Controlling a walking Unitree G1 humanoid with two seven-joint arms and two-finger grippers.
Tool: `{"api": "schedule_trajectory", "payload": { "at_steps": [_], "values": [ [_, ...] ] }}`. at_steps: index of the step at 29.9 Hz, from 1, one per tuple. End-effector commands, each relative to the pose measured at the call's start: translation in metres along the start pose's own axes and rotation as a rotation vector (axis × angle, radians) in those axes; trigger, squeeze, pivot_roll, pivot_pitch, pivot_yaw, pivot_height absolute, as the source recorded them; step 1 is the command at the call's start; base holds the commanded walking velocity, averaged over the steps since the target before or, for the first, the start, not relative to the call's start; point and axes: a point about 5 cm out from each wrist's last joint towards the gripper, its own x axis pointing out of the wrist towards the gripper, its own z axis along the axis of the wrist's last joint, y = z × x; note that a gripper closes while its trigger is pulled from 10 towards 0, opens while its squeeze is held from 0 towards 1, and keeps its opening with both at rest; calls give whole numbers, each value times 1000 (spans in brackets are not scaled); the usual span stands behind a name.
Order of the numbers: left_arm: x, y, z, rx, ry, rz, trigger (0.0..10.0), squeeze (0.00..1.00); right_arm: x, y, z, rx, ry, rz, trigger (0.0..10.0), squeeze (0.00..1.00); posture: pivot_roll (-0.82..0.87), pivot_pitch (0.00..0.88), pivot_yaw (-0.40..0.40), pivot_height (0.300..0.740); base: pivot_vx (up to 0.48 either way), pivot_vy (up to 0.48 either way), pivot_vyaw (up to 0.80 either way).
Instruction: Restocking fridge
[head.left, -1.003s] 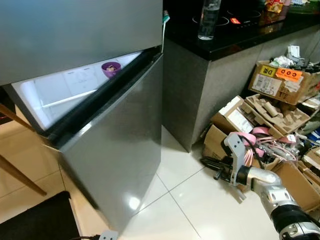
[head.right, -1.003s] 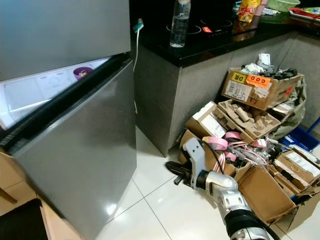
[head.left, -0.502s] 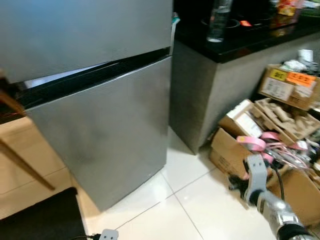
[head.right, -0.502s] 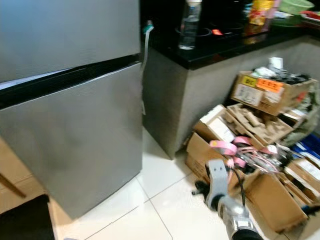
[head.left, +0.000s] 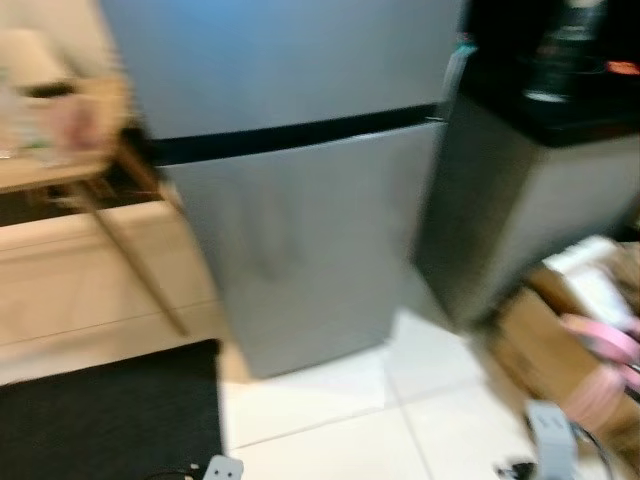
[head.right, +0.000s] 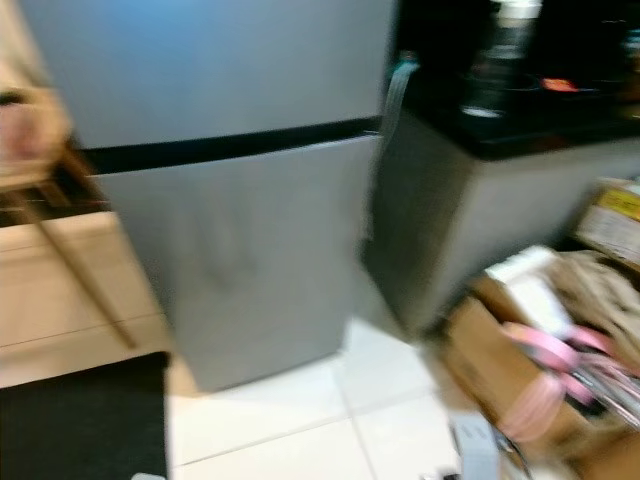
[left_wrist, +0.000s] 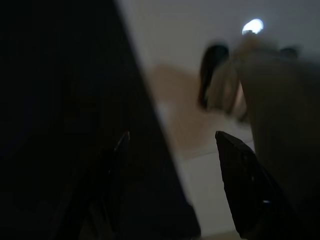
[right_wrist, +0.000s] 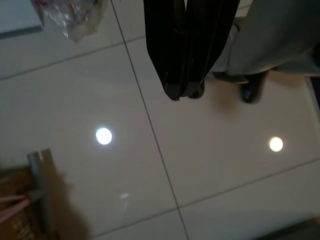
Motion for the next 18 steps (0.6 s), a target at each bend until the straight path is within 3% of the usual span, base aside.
{"api": "schedule_trajectory", "payload": {
  "at_steps": [1,9,18],
  "values": [
    [-1,2,-1,15,5,2,10000,0,-3,-4,-14,31,49,-36,10000,0,-49,52,-23,740,0,0,756],
    [0,3,0,21,4,-1,10000,0,-16,-8,-63,43,200,-71,10000,0,-48,41,-21,740,0,0,756],
    [0,3,1,31,1,-3,10000,0,-17,-7,-66,44,206,-70,10000,0,-49,36,-19,740,0,0,756]
  ]
}}
